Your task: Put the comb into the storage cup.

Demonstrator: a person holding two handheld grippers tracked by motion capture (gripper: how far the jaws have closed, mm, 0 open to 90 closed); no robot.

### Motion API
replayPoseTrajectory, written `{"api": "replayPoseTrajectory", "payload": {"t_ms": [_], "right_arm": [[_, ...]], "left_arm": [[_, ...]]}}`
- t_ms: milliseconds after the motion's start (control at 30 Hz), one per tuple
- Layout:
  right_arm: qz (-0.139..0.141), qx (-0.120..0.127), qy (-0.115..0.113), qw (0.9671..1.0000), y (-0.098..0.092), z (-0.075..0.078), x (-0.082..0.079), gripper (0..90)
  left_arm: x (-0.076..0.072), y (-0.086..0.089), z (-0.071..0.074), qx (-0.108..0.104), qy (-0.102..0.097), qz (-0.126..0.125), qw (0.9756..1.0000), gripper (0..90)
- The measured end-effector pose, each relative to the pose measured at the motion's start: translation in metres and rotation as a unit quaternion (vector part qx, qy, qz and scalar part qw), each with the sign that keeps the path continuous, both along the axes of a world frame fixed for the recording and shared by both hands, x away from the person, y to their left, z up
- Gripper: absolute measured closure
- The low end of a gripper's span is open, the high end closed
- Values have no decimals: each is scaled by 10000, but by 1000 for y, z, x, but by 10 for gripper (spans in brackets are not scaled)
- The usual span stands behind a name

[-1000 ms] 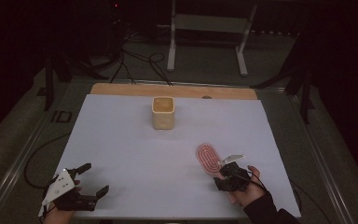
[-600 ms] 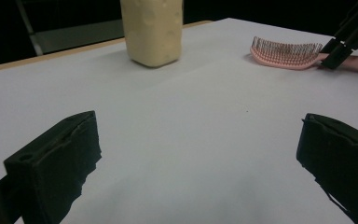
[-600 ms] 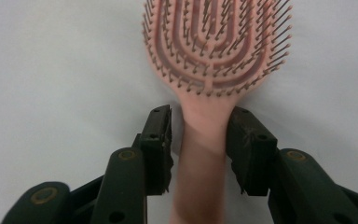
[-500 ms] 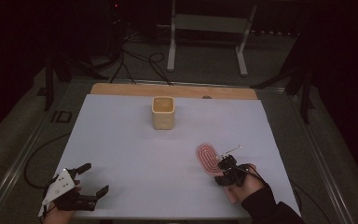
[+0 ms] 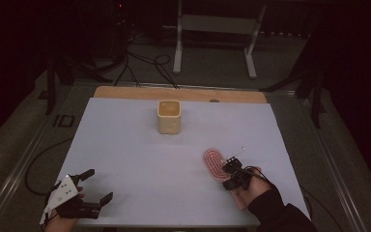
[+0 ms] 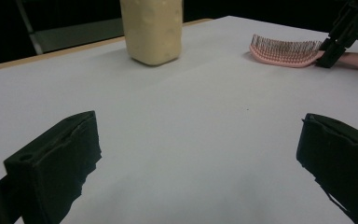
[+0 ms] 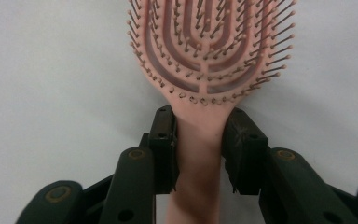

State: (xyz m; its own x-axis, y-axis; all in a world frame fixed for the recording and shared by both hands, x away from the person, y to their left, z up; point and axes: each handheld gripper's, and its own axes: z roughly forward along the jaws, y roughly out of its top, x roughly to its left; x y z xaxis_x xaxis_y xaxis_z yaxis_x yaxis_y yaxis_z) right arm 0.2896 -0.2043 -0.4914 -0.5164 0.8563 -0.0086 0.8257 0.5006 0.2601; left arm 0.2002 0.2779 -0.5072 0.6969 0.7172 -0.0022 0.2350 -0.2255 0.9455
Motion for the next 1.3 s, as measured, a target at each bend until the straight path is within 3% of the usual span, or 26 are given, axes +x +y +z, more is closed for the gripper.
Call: {"api": "replayPoseTrajectory", "payload": {"t_ms": [267, 400, 467, 700, 867, 1033, 1100, 1300], "right_arm": [[9, 134, -97, 9999, -4, -1, -2, 699], [23, 386, -179, 9991, -10, 0, -2, 700], [4, 401, -231, 9989, -11, 1, -2, 699], [47, 788, -461, 9958, -14, 18, 0, 700], [180, 923, -640, 9935, -11, 28, 2, 700], [270, 1104, -915, 9893, -7, 38, 2, 700], [359, 1188, -1249, 9844, -3, 46, 2, 700], [468, 1463, -1678, 9738, 3, 61, 5, 700]], "left_arm": [[0, 0, 0, 3, 4, 22, 10000, 0], [1, 0, -1, -1, 24, 24, 10000, 0], [0, 0, 0, 9, 16, 19, 10000, 0], [1, 0, -1, 7, 19, 16, 10000, 0], [1, 0, -1, 30, 24, 14, 10000, 0], [1, -1, -1, 33, 19, 11, 10000, 0], [1, -1, -1, 25, 33, 6, 10000, 0], [1, 0, -1, 22, 40, 13, 10000, 0]]}}
